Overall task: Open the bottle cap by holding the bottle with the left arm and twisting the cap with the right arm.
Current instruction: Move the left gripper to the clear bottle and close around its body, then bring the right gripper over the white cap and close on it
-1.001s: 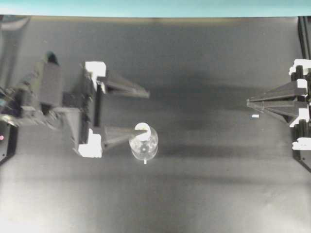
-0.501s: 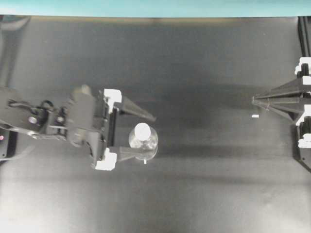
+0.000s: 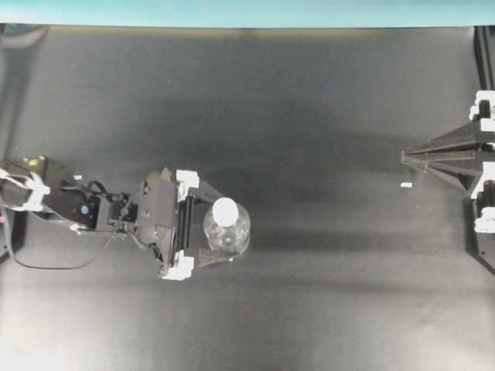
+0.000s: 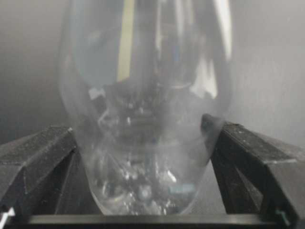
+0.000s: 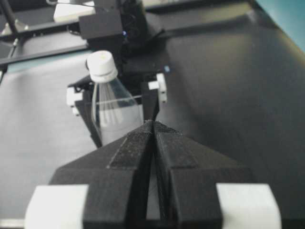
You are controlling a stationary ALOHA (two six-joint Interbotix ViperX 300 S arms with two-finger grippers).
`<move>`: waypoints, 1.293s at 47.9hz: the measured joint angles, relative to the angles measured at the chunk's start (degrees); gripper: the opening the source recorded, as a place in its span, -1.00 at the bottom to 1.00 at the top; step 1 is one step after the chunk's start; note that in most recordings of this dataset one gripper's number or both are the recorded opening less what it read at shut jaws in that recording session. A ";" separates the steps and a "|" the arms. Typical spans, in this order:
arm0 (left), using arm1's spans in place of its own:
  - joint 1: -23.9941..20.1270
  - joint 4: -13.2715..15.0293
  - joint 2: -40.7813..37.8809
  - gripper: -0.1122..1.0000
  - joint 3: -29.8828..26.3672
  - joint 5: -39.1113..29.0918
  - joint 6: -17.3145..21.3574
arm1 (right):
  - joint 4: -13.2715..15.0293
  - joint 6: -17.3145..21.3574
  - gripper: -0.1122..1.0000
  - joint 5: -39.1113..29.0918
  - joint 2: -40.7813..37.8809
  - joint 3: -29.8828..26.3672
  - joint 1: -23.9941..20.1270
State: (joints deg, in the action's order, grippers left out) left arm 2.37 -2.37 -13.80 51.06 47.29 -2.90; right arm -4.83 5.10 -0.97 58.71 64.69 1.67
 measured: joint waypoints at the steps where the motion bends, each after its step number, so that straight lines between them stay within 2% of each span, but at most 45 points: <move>1: 0.00 0.00 -0.18 0.95 -0.09 0.00 -0.09 | 0.09 0.18 -0.82 -0.18 0.00 0.00 0.09; 8: 0.09 0.00 -0.70 0.93 -0.70 0.18 -0.44 | 0.09 2.11 -0.82 -4.39 -0.88 -1.58 0.00; 13: 0.09 0.00 -0.70 0.87 -1.32 0.18 -0.44 | 0.09 4.48 -0.82 -11.87 -2.90 -4.31 -0.44; 18: 0.18 0.00 -0.88 0.73 -1.58 0.00 -0.44 | 0.00 8.35 -0.82 -21.45 -6.68 -9.05 -3.60; 23: 0.26 0.00 -0.88 0.69 -1.67 0.09 -0.44 | -0.09 14.94 -0.81 -32.96 -11.43 -16.44 -5.45; 27: 0.35 0.00 -0.88 0.69 -1.67 0.09 -0.44 | -0.09 21.01 -0.72 -41.84 -15.38 -22.15 -3.34; 30: 0.35 0.00 -0.88 0.69 -1.67 0.18 -0.44 | -0.18 25.31 -0.55 -47.20 -18.19 -25.84 -1.76; 33: 0.53 0.00 -0.88 0.69 -1.58 0.18 -0.44 | -0.18 29.09 -0.27 -52.03 -21.71 -30.59 -0.79; 40: 0.62 0.00 -0.88 0.69 -1.49 0.00 -0.44 | -0.35 30.41 0.46 -57.04 -28.65 -37.97 -1.49; 44: 0.79 0.00 -0.88 0.69 -1.49 0.00 -0.44 | -0.53 30.59 0.72 -58.01 -32.52 -40.78 -1.32; 50: 0.79 0.00 -0.88 0.69 -1.49 0.00 -0.44 | -2.72 30.76 0.68 -59.15 -38.85 -46.93 -0.97; 58: 0.79 0.09 -0.88 0.69 -1.23 0.00 -0.53 | -7.56 32.61 0.65 -64.51 -49.22 -58.89 -0.79; 62: 0.79 0.00 -0.88 0.69 -1.32 0.00 -0.53 | -8.70 33.49 0.65 -68.20 -54.32 -65.92 0.00</move>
State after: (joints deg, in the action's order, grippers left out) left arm 3.16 -2.37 -14.68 49.75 47.29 -3.43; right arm -13.54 38.58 -69.17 4.39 -1.23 1.67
